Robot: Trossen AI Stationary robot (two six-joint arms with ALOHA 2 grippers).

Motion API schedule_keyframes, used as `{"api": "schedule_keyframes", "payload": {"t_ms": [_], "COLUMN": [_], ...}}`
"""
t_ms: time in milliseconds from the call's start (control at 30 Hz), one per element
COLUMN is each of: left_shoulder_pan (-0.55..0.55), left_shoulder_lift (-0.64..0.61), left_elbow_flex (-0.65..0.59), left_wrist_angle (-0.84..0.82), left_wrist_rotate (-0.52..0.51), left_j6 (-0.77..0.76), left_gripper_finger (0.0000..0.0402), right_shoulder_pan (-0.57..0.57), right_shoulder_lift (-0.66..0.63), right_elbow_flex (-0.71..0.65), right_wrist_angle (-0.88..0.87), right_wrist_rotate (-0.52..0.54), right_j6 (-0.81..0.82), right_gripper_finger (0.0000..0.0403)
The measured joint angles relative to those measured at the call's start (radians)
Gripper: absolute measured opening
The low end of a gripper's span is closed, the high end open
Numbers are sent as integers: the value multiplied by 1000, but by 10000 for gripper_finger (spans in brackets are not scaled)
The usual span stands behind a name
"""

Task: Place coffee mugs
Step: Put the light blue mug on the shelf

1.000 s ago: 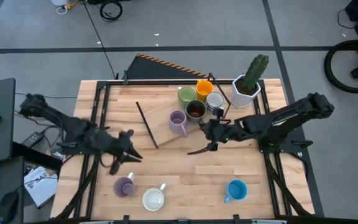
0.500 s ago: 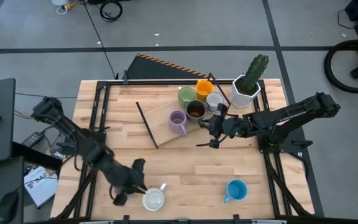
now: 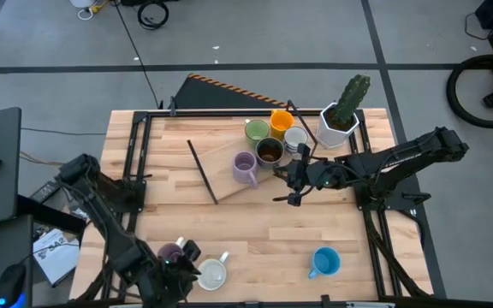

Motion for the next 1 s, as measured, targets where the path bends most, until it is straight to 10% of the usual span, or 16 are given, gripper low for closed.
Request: {"api": "schedule_keyframes", "payload": {"t_ms": [333,1000], "left_shoulder_pan": [4,70], "left_shoulder_lift": [15,163], "left_elbow_flex": [1,0], "left_wrist_angle": [52,39], "left_wrist_rotate": [118,162], "left_j6": [14,242], "left_gripper_finger": [189,137], "right_shoulder_pan": [-2,-2], "right_shoulder_lift": [0,1], "right_elbow_flex": [0,0], "right_wrist_angle": [0,-2], "right_wrist_rotate": [1,-3], "right_j6": [3,8], "right_gripper_finger": [77,77]}}
